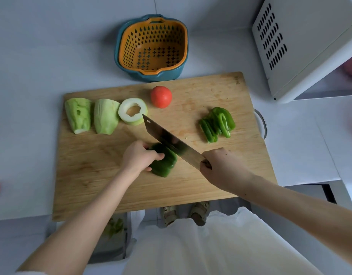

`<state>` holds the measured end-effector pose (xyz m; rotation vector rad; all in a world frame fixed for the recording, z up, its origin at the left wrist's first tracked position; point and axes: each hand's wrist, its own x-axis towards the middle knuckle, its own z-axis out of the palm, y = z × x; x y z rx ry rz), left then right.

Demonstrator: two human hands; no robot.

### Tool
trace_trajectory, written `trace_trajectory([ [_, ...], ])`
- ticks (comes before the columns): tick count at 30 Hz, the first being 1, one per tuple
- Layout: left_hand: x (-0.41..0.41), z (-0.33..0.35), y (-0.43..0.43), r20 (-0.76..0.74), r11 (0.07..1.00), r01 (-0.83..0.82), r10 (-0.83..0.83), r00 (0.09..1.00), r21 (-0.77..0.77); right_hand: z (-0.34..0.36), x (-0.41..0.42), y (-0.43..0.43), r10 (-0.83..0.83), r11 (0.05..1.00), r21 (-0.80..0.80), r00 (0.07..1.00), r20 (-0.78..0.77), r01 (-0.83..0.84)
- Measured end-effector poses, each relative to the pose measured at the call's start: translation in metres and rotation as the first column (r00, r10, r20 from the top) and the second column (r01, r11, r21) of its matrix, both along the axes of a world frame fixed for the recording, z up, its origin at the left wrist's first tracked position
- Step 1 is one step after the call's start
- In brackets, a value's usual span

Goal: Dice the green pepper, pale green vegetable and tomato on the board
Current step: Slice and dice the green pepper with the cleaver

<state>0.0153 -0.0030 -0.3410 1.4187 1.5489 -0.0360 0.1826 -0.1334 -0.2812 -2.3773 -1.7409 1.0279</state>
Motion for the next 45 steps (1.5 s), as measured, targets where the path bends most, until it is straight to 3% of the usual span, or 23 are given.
trace_trajectory([
  [13,-0.001,-0.003,-0.002,-0.042,0.992,0.084,-0.080,0.996,0.093,-0.017,-0.021,0.020,-0.031,0.996,-0.088,0.999,-0.022,0.029],
  [20,-0.010,-0.007,-0.010,-0.037,0.977,0.104,-0.098,0.994,0.186,-0.034,-0.028,0.016,-0.149,0.989,-0.020,0.983,-0.106,0.148],
  [25,-0.013,-0.008,-0.013,-0.014,0.968,0.093,-0.093,0.996,0.232,-0.013,-0.026,0.007,-0.106,0.993,0.046,0.993,-0.047,0.108],
  [37,-0.014,-0.016,-0.010,-0.039,0.956,0.129,-0.123,0.992,0.264,0.007,-0.028,-0.005,-0.007,0.994,-0.107,0.995,0.100,0.018],
  [45,-0.016,-0.019,-0.010,-0.077,0.932,0.177,-0.161,0.984,0.315,-0.031,-0.046,0.024,-0.077,0.995,-0.058,0.997,0.017,0.078],
])
